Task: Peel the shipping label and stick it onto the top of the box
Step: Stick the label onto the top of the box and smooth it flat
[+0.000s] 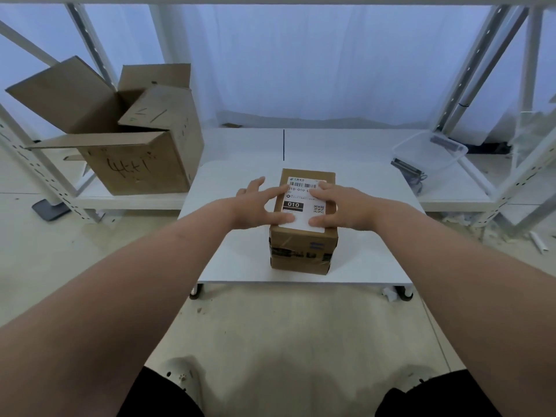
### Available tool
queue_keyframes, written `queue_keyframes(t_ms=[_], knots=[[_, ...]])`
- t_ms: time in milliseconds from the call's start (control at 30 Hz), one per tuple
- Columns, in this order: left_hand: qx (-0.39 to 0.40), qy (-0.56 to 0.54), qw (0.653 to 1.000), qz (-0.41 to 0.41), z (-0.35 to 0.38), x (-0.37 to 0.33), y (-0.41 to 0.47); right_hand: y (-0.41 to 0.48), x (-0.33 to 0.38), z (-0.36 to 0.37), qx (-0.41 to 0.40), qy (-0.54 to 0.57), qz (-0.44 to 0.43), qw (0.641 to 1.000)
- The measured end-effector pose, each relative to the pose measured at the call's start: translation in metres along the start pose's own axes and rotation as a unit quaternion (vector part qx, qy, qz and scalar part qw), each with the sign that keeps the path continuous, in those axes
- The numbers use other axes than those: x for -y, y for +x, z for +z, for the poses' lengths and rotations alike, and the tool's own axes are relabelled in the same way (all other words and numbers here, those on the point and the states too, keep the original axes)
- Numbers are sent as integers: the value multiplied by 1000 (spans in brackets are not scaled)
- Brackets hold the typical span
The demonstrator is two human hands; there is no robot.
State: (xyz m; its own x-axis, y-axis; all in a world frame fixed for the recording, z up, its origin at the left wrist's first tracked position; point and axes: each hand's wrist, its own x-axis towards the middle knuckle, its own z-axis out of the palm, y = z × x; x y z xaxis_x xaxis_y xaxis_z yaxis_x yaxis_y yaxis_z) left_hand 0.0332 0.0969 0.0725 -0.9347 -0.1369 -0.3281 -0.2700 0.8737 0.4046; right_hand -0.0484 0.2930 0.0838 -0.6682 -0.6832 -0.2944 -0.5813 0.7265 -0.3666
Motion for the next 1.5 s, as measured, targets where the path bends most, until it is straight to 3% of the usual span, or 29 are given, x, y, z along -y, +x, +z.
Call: queue_keyframes(t_ms=[167, 333, 533, 833, 967, 1100, 1167, 1267, 1400, 1500], knots=[[52, -39, 998, 4, -6, 6, -9, -2, 0, -6, 58, 23, 0, 998], [-44, 62, 990, 117, 3, -9, -5, 1, -3, -7, 72, 53, -7, 996], [-71, 170, 981, 54, 12, -22, 14, 2, -3, -5, 53, 53, -19, 997], [-99, 166, 981, -3, 6, -22, 37, 5, -9, -5, 52, 104, -14, 993], [-85, 122, 988, -49, 7, -22, 34, 3, -8, -4, 57, 87, -14, 995], [-74, 93, 993, 18, 5, -18, 17, 4, -6, -9, 71, 65, -2, 995], [-42, 114, 992, 42, 3, -14, 8, 10, -5, -14, 85, 38, 9, 996], [27, 86, 996, 11, -3, -10, -3, 20, -6, -18, 97, 10, 32, 995], [74, 3, 997, -1, -8, -11, -12, 19, -8, -15, 70, 22, 39, 997], [62, -19, 998, 2, -5, -20, -16, 14, -14, -9, 35, 59, 53, 996]])
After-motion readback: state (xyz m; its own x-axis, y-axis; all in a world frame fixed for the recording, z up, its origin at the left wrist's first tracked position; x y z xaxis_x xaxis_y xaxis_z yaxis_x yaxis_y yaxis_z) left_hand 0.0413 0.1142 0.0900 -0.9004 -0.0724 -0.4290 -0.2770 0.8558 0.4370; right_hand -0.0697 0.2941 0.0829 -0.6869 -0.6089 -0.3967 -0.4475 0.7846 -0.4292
